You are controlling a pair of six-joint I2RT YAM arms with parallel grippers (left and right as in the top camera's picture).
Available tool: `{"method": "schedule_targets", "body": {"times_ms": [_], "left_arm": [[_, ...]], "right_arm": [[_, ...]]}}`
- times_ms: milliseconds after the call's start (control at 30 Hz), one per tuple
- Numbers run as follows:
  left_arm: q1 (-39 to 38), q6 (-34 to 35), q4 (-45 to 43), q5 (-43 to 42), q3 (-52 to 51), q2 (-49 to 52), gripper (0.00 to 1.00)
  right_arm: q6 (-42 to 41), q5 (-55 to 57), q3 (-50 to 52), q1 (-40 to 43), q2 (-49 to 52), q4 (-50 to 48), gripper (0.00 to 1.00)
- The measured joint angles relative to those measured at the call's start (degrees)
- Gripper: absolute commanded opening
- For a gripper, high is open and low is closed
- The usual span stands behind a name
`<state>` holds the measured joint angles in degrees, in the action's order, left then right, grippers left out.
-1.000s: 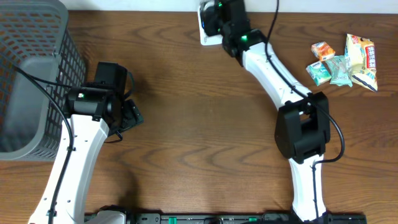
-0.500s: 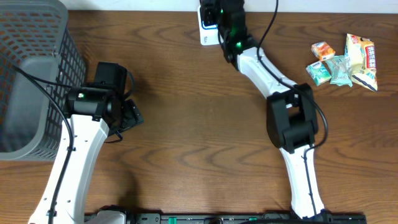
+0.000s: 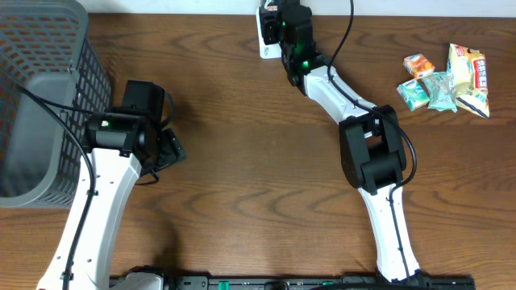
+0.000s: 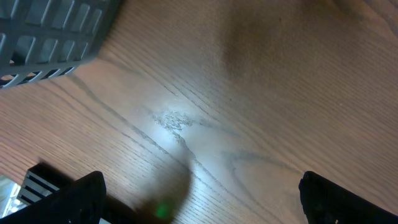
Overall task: Scan the item barcode
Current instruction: 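Hold the Zam-Buk tin against the scanner window, then carry the Zam-Buk tin to the far right pile and drop it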
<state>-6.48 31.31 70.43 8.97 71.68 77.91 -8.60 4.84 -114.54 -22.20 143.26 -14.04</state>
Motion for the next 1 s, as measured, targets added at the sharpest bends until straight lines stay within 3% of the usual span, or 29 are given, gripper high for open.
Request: {"method": "schedule_targets", "body": {"times_ms": [800, 1000], "left_arm": [[0.0, 0.0, 0.0, 0.0, 0.0, 0.0, 0.98], [0.0, 0.0, 0.0, 0.0, 0.0, 0.0, 0.97]], "right_arm": [[0.0, 0.1, 0.0, -0.2, 0.0, -0.1, 0.44], [0.0, 0.0, 0.0, 1.4, -3.8, 7.8, 0.41]]}}
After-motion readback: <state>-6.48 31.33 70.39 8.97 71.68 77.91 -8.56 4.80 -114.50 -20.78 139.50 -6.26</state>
